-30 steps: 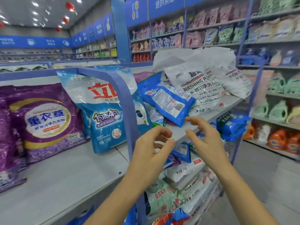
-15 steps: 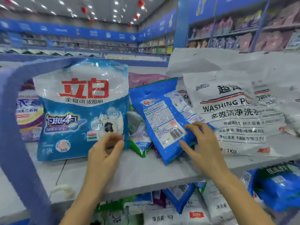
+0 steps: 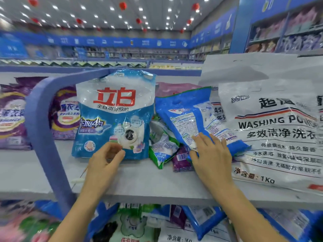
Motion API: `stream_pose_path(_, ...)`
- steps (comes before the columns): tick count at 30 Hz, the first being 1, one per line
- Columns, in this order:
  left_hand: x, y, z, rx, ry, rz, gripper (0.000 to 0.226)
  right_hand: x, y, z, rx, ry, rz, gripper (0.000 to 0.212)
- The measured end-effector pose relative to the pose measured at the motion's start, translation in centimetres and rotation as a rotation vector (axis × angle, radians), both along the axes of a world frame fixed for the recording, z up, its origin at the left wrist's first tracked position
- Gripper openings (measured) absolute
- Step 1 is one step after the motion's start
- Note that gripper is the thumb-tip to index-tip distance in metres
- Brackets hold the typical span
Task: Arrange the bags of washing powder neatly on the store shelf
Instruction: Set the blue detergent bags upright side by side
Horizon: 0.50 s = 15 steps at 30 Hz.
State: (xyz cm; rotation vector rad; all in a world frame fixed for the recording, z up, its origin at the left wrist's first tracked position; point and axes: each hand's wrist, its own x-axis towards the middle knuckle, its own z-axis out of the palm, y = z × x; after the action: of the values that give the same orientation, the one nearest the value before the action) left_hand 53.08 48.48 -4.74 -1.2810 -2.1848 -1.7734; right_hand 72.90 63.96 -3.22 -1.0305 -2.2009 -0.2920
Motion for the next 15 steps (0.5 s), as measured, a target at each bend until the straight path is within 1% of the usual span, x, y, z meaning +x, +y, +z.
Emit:
stream_pose_path(1, 0.4, 0.0, -0.1, -0.003, -0.006, -0.006, 0.010, 0.4, 0.0, 0.5, -0.040, 0.086, 0.026, 0.031)
stream_pose_path(2, 0.8, 0.1, -0.2, -0.004, -0.015, -0.020, 0.008, 0.8, -0.1, 1.2, -0.085, 0.187, 0.038, 0.023)
stream_pose_path(3, 1.3, 0.3, -0.2, -0.003, -0.028, -0.045, 0.006, 1.3, 0.1, 1.9, -0.176, 0.272, 0.085, 0.014)
stream_pose_path(4, 1.7, 0.5, -0.2, -0.003, -0.040, -0.070, 0.007, 1.9, -0.3, 2.9, -0.273, 0.377, 0.165, 0.014)
stream_pose_path(5, 2.0, 0.8, -0.1, 0.000, -0.065, -0.098, 0.006, 2.6, -0.1, 3.6, -0.333, 0.499, 0.244, 0.019)
stream_pose_path(6, 2.3, 1.2, 0.0, 0.009, -0.103, -0.129, 0.004, 3.3, -0.1, 4.5, -0.398, 0.655, 0.331, 0.020)
stream_pose_path(8, 3.5, 2.0, 0.4, 0.028, -0.209, -0.199, 0.008, 4.8, 0.6, 5.7, -0.645, 1.022, 0.485, 0.020)
stream_pose_path(9, 4.2, 2.3, 0.6, 0.031, -0.261, -0.237, 0.011, 5.6, 1.0, 6.0, -0.792, 1.173, 0.587, 0.023)
stream_pose_path(10, 4.8, 2.7, 0.8, 0.030, -0.307, -0.284, 0.013, 6.2, 1.2, 6.0, -0.936, 1.278, 0.686, 0.023)
stream_pose_path(11, 5.3, 3.1, 1.0, 0.014, -0.354, -0.336, 0.017, 6.6, 1.2, 6.0, -1.063, 1.332, 0.795, 0.017)
stream_pose_path(12, 5.8, 3.6, 1.4, -0.007, -0.405, -0.397, 0.028, 6.7, 1.0, 6.0, -1.193, 1.354, 0.905, 0.006)
stream_pose_path(13, 6.2, 4.0, 1.7, -0.017, -0.478, -0.464, 0.044, 6.6, 0.9, 5.8, -1.302, 1.358, 1.015, 0.020)
stream_pose_path(14, 6.8, 4.3, 2.1, 0.001, -0.571, -0.529, 0.057, 6.3, 0.8, 5.3, -1.454, 1.311, 1.152, 0.037)
stream_pose_path(15, 7.3, 4.6, 2.5, 0.055, -0.677, -0.589, 0.065, 5.8, 1.1, 4.5, -1.583, 1.280, 1.304, 0.045)
